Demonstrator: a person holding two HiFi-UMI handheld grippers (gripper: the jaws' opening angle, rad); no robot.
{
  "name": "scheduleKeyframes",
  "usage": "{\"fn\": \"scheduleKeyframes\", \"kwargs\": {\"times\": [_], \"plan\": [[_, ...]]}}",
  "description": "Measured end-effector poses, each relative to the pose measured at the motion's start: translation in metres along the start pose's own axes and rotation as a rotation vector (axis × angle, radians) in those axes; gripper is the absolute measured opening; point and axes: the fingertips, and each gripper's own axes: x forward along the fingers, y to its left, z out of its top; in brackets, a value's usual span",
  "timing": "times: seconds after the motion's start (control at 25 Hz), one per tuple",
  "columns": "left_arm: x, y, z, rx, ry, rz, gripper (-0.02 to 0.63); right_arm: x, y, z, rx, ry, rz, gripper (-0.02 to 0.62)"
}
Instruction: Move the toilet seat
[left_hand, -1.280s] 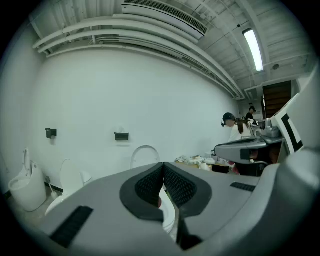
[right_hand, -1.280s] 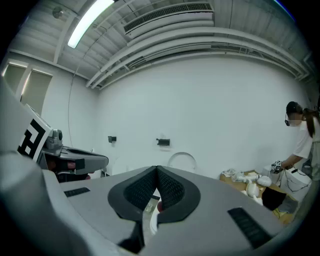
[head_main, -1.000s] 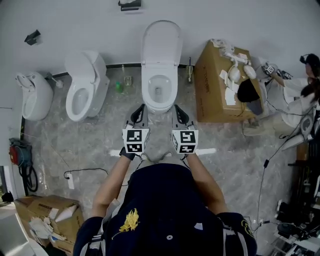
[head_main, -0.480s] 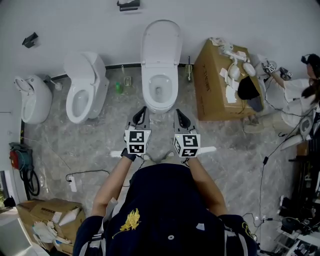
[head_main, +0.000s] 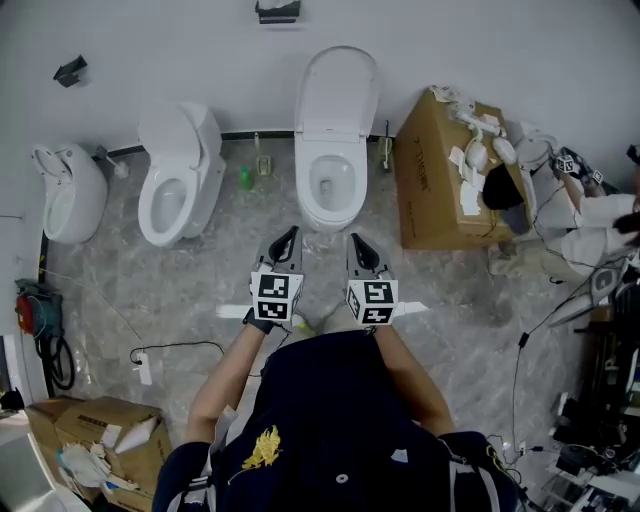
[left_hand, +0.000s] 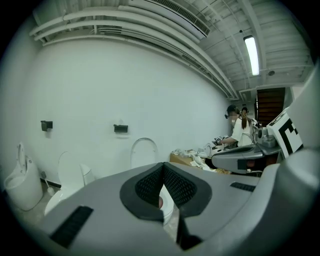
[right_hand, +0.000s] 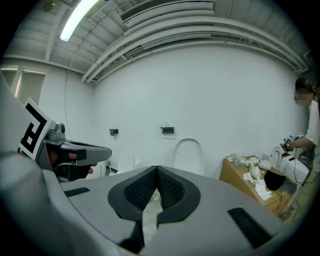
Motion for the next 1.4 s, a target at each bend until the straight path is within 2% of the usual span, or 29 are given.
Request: {"fn": "scheduleKeyframes", "kwargs": {"times": [0.28, 0.68, 0.96, 1.2, 1.4], "plan": [[-0.008, 0.033, -0.017, -0.057, 0.013, 0.041, 0.018, 0.018, 0.018, 0.003, -0.066, 0.014, 0.011, 0.026], [0.026, 0.048, -0.012, -0.054, 0.035, 0.031, 0.018, 0.053, -0.003, 0.007, -0.012, 0.011, 0.005, 0.026], [0.087, 0.06, -0.007, -0.035, 0.065, 0.024, 0.017, 0.105, -0.039, 0.012, 0.01, 0.018, 0.013, 0.026], [0.162, 0.07, 0.013, -0.066, 0.086, 0.054, 0.017, 0.163, -0.097, 0.035, 0.038, 0.019, 0.027, 0.026], [0.217, 0.078, 0.03, -0.046, 0.124, 0.075, 0.018, 0.215, -0.137, 0.053, 0.063, 0.015, 0.061, 0.026]]}}
